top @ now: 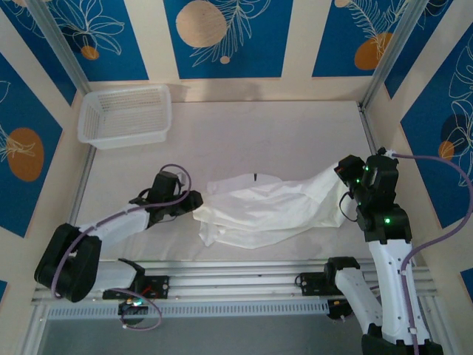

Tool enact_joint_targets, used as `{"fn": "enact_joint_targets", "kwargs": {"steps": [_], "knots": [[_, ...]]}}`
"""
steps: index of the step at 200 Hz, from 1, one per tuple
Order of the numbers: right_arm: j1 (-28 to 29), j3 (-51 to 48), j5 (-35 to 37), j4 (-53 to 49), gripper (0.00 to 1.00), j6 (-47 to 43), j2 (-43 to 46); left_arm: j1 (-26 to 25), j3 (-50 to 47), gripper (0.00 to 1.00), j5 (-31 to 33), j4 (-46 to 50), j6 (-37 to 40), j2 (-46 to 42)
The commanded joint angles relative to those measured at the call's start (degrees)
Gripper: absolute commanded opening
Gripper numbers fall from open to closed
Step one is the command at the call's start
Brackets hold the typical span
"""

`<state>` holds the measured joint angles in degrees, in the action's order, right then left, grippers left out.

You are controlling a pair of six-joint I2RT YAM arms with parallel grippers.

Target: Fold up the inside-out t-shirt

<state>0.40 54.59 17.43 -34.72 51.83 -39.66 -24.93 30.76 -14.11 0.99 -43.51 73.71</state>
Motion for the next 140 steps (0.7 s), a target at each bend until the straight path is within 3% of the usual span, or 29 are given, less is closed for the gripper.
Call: {"fn": "enact_joint_targets", "kwargs": {"steps": [1, 31, 61, 85, 100, 119, 140], "knots": [[-0.25, 0.0, -1.38, 0.79, 0.0, -0.25, 0.11, 0.57, -0.61, 0.31, -1.98, -2.36, -1.0, 0.17], [-0.23, 0.96, -1.48, 1.08, 0.0, 0.08, 0.09, 0.88, 0.51, 0.0, -0.59, -1.67, -0.91, -3.64], [-0.34, 10.12, -2.83, 8.02, 0.0, 1.16, -5.18, 5.62, 14.64, 0.0, -1.45, 6.64, 5.06, -9.13], [-0.32, 32.64, -8.97, 8.72, 0.0, 2.11, -17.96, 10.55, 35.73, 0.0, -2.23, 16.37, 10.41, -6.22], [-0.23, 47.1, -9.13, 6.8, 0.0, 1.17, -25.2, 12.38, 46.03, 0.0, -2.37, 20.33, 11.59, -4.16], [-0.96, 59.87, -7.72, 4.67, 0.0, 1.34, -30.75, 14.88, 52.71, 0.0, -3.51, 21.17, 10.84, -4.27], [-1.72, 64.39, -8.58, 6.71, 0.0, 2.01, -31.92, 16.52, 56.23, 0.0, -4.27, 20.88, 10.59, -5.95]]}}
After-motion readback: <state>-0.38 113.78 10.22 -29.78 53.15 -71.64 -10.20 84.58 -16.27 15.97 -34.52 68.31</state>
